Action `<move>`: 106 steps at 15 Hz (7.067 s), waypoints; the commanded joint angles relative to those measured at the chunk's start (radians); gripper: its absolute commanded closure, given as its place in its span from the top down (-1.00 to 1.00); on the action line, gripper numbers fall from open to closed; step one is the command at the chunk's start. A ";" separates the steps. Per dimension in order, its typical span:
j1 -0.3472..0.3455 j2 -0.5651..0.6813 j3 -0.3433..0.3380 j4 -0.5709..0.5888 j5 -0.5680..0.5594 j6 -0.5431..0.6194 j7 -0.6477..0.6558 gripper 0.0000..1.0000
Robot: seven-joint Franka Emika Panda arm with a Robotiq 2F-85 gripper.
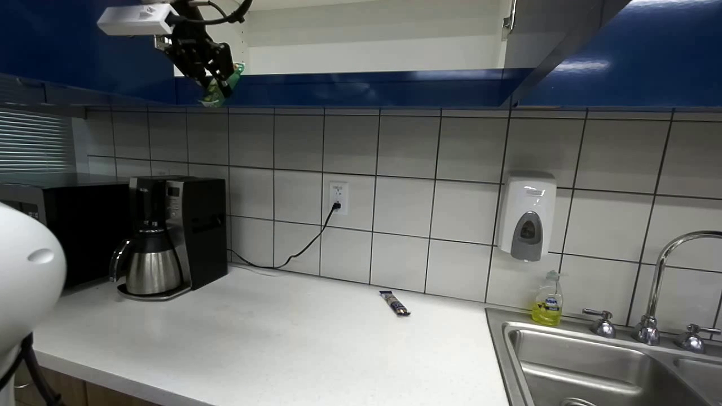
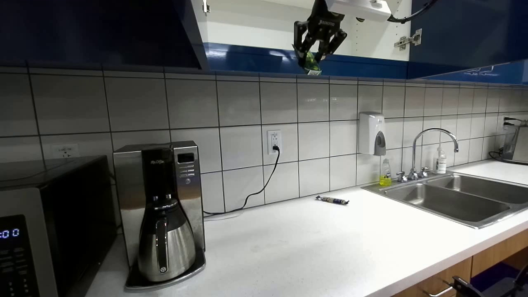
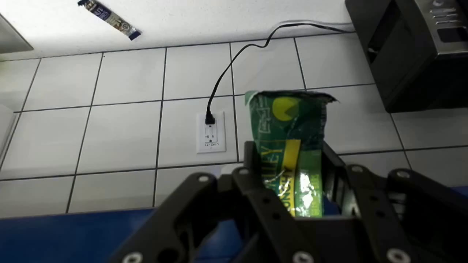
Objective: Put the green packet in the open upper cabinet.
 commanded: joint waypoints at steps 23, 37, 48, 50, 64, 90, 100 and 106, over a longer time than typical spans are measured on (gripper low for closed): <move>-0.073 0.387 -0.016 0.570 -0.083 -0.223 0.099 -0.67; -0.052 0.555 -0.043 0.766 -0.121 -0.295 0.147 -0.67; -0.039 0.644 -0.074 0.878 -0.147 -0.342 0.171 0.62; -0.035 0.653 -0.079 0.881 -0.155 -0.335 0.179 0.92; -0.018 0.467 -0.100 0.646 -0.107 -0.252 0.151 1.00; 0.020 0.139 -0.156 -0.213 0.123 0.005 -0.028 1.00; 0.049 0.337 -0.224 -0.367 0.182 0.041 -0.230 1.00; 0.050 0.396 -0.206 -0.392 0.164 0.037 -0.227 1.00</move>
